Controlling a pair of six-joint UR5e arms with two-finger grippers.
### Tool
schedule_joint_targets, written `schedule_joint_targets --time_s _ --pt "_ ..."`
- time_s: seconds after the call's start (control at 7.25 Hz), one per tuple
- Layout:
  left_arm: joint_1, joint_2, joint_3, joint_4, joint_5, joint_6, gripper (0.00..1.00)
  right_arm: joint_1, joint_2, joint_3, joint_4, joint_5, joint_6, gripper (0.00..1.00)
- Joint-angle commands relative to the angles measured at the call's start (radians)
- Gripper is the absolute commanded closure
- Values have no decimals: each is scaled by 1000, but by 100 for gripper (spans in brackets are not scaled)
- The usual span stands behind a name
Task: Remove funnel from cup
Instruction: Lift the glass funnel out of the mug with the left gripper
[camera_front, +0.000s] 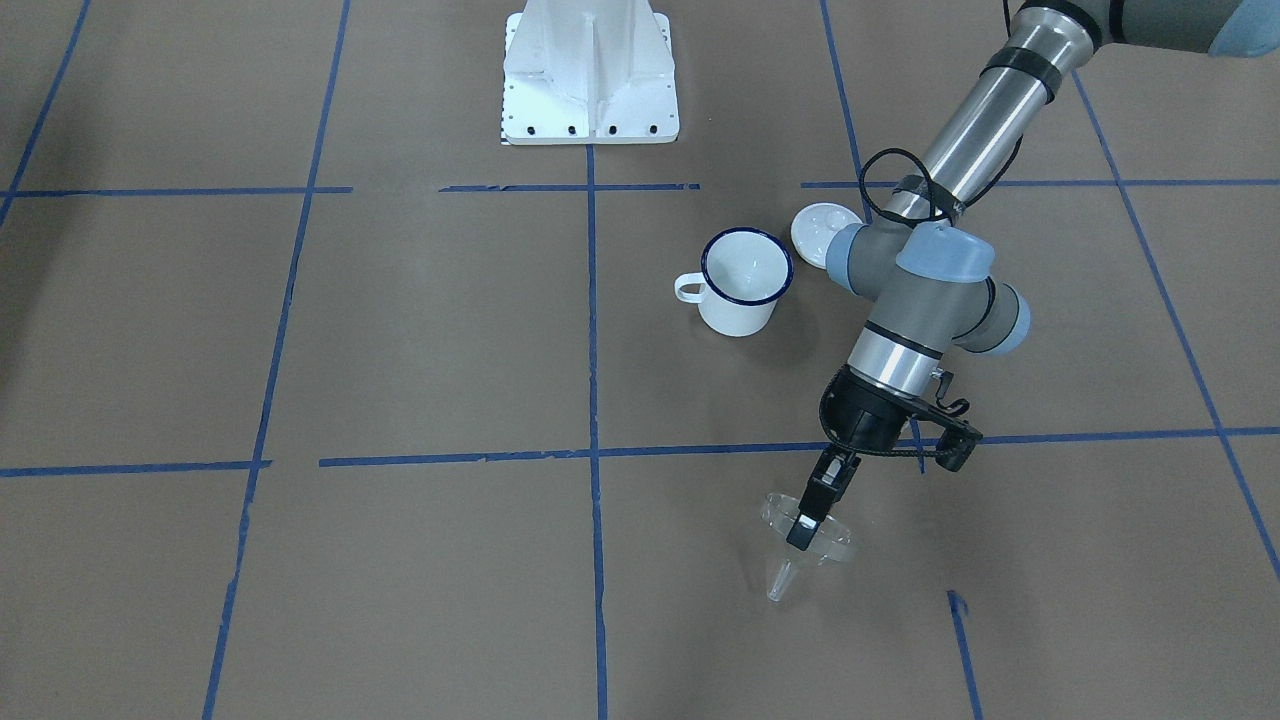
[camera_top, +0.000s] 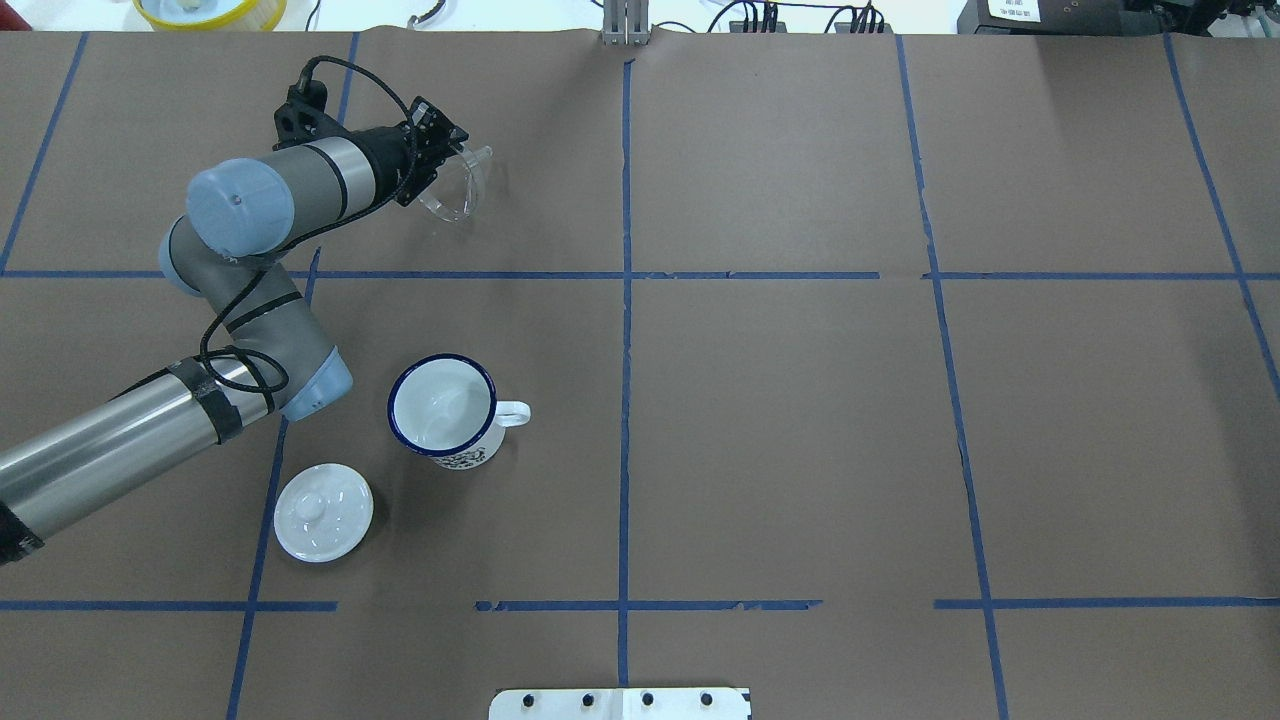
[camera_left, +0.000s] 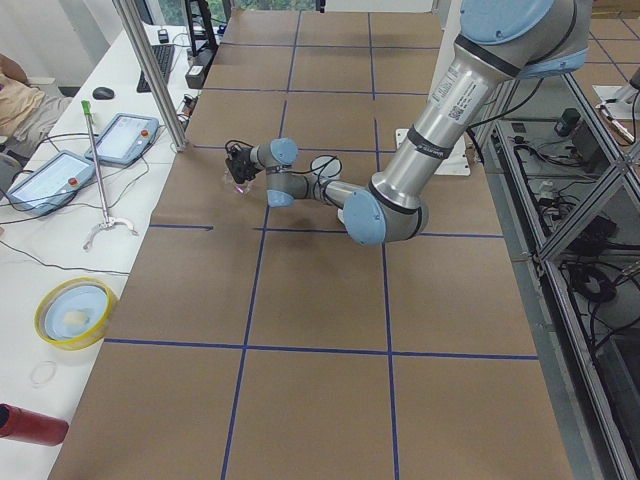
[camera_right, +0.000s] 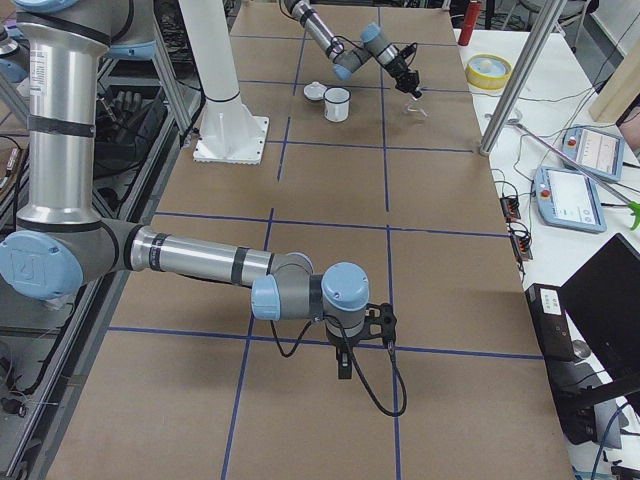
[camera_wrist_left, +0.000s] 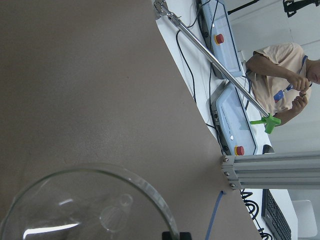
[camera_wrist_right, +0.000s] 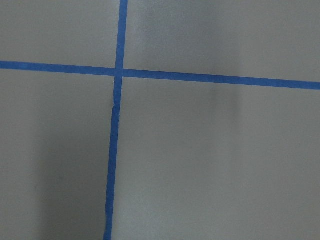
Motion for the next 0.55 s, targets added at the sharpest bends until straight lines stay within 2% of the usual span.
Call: schedule_joint_targets --time_s 0.0,0.14,0.28,0.41 --pt "-3 13 -92 13 -16 1 0 0 0 -1 0 0 0 0" --pt "-4 59 -184 104 -112 12 0 0 0 -1 0 0 0 0" --pt "-9 106 -311 251 -225 14 0 0 0 1 0 -2 0 0" --pt "-23 145 -403 363 -294 52 0 0 0 -1 0 0 0 0"
